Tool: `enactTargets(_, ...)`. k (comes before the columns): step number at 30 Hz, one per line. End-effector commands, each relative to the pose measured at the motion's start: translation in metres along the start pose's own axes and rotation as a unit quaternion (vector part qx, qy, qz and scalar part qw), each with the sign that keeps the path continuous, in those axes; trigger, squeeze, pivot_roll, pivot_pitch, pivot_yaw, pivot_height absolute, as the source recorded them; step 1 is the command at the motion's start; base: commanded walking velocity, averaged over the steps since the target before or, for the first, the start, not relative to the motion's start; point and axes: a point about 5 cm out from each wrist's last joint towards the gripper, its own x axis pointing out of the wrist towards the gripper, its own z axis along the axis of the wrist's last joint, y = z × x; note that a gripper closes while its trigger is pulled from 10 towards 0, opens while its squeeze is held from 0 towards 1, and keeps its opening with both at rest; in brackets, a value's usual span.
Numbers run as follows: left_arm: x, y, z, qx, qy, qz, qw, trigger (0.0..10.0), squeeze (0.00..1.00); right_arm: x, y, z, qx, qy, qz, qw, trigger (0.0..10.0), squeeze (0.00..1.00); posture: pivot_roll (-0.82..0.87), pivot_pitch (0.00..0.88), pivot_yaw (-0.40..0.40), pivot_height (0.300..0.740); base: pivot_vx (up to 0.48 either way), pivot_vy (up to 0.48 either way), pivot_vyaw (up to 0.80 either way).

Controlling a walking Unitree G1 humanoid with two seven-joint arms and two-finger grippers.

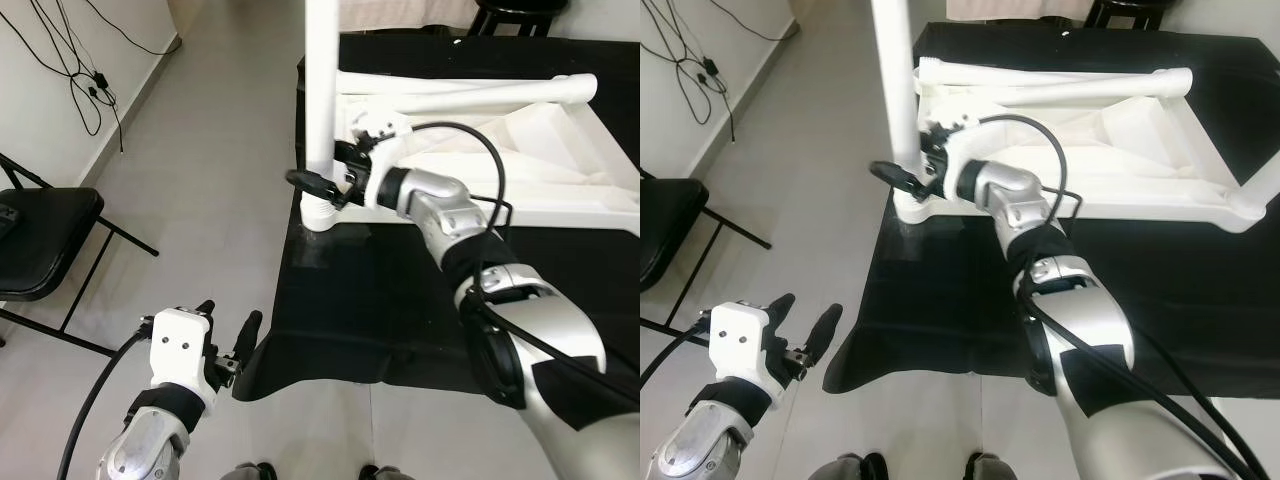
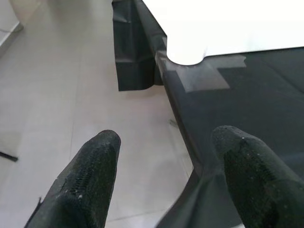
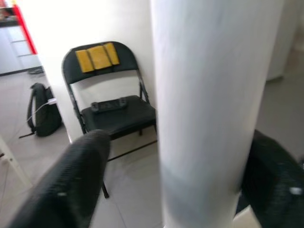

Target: Building children table

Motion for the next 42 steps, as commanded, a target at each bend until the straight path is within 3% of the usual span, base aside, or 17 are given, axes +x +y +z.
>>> enactTargets(1, -0.003, -0.002, -0.001, -0.004, 0.008, 0.000, 1.000, 10.0, 0.00, 0.008, 0.010, 0.001, -0.018, 0.004, 0.042, 0.999, 0.0, 0.00, 0.14, 0.208, -0.047, 0.740, 0.000, 0.000, 0.00)
enactTargets(9, -0.009, -0.006, -0.002, -0.012, 0.015, 0.002, 1.000, 10.0, 0.00, -0.002, 0.003, 0.001, -0.053, 0.039, 0.062, 0.996, 0.0, 0.00, 0.14, 0.219, -0.054, 0.740, 0.000, 0.000, 0.00)
enactTargets(19, -0.009, -0.007, -0.003, -0.014, 0.019, -0.004, 1.000, 10.0, 0.00, -0.025, -0.019, -0.018, -0.057, 0.094, -0.040, 0.993, 0.0, 0.00, 0.11, 0.212, -0.070, 0.740, 0.000, 0.000, 0.00)
enactTargets(20, -0.009, -0.006, -0.003, -0.016, 0.019, -0.002, 1.000, 10.0, 0.00, -0.043, -0.027, -0.040, -0.016, 0.074, -0.214, 0.974, 0.0, 0.00, 0.09, 0.209, -0.083, 0.740, 0.000, 0.000, 0.00)
enactTargets(21, -0.010, -0.004, -0.004, -0.017, 0.020, -0.001, 1.000, 10.0, 0.00, -0.065, -0.032, -0.057, 0.015, 0.070, -0.345, 0.936, 0.0, 0.00, 0.09, 0.209, -0.083, 0.740, 0.000, 0.000, 0.00)
enactTargets(22, -0.008, -0.002, -0.004, -0.017, 0.019, 0.001, 1.000, 10.0, 0.00, -0.076, -0.007, -0.078, 0.054, 0.077, -0.399, 0.912, 0.0, 0.00, 0.09, 0.207, -0.052, 0.740, 0.000, 0.000, 0.00)
enactTargets(23, -0.008, -0.002, -0.004, -0.017, 0.019, 0.001, 1.000, 10.0, 0.00, -0.076, -0.007, -0.078, 0.054, 0.077, -0.399, 0.912, 0.0, 0.00, 0.09, 0.207, -0.052, 0.740, 0.000, 0.000, 0.00)
enactTargets(25, -0.005, 0.001, -0.004, -0.014, 0.019, -0.002, 1.000, 10.0, 0.00, -0.095, 0.028, -0.100, 0.088, 0.107, -0.421, 0.896, 0.0, 0.00, 0.07, 0.185, -0.036, 0.740, 0.000, 0.000, 0.00)
enactTargets(27, -0.003, 0.002, -0.005, -0.012, 0.019, -0.006, 1.000, 10.0, 0.00, -0.100, 0.033, -0.103, 0.086, 0.113, -0.421, 0.896, 0.0, 0.00, 0.06, 0.170, -0.032, 0.740, 0.000, 0.000, 0.00)
enactTargets(31, 0.002, 0.003, -0.007, -0.005, 0.021, -0.025, 0.999, 10.0, 0.00, -0.102, 0.026, -0.096, 0.043, 0.107, -0.418, 0.901, 0.0, 0.00, 0.05, 0.154, -0.032, 0.740, 0.000, 0.000, 0.00)
enactTargets(36, 0.005, 0.006, -0.007, -0.008, 0.016, -0.018, 1.000, 10.0, 0.00, -0.107, 0.020, -0.083, 0.018, 0.110, -0.457, 0.883, 0.0, 0.00, 0.05, 0.145, -0.034, 0.740, 0.000, 0.000, 0.00)
enactTargets(37, 0.006, 0.007, -0.007, -0.008, 0.015, -0.015, 1.000, 10.0, 0.00, -0.106, 0.022, -0.079, 0.007, 0.120, -0.461, 0.879, 3.2, 0.00, 0.05, 0.145, -0.035, 0.740, 0.000, 0.000, 0.00)
enactTargets(38, 0.006, 0.007, -0.007, -0.008, 0.015, -0.015, 1.000, 10.0, 0.00, -0.106, 0.022, -0.079, 0.007, 0.120, -0.461, 0.879, 3.2, 0.00, 0.05, 0.145, -0.035, 0.740, 0.000, 0.000, 0.00)
enactTargets(39, 0.006, 0.007, -0.007, -0.008, 0.014, -0.014, 1.000, 10.0, 0.00, -0.104, 0.024, -0.076, 0.009, 0.124, -0.456, 0.882, 10.0, 0.00, 0.05, 0.145, -0.036, 0.740, 0.000, 0.000, 0.00)
enactTargets(40, 0.007, 0.008, -0.007, -0.008, 0.013, -0.014, 1.000, 10.0, 0.00, -0.098, 0.026, -0.075, 0.008, 0.132, -0.433, 0.892, 10.0, 0.87, 0.05, 0.142, -0.038, 0.740, 0.000, 0.000, 0.00)
enactTargets(41, 0.007, 0.008, -0.007, -0.008, 0.013, -0.014, 1.000, 10.0, 0.00, -0.094, 0.028, -0.074, 0.009, 0.138, -0.412, 0.901, 10.0, 1.00, 0.05, 0.142, -0.038, 0.740, 0.000, 0.000, 0.00)
enactTargets(42, 0.007, 0.008, -0.007, -0.007, 0.013, -0.014, 1.000, 10.0, 0.00, -0.091, 0.025, -0.071, 0.014, 0.132, -0.410, 0.902, 10.0, 1.00, 0.05, 0.142, -0.038, 0.740, 0.000, 0.000, 0.00)
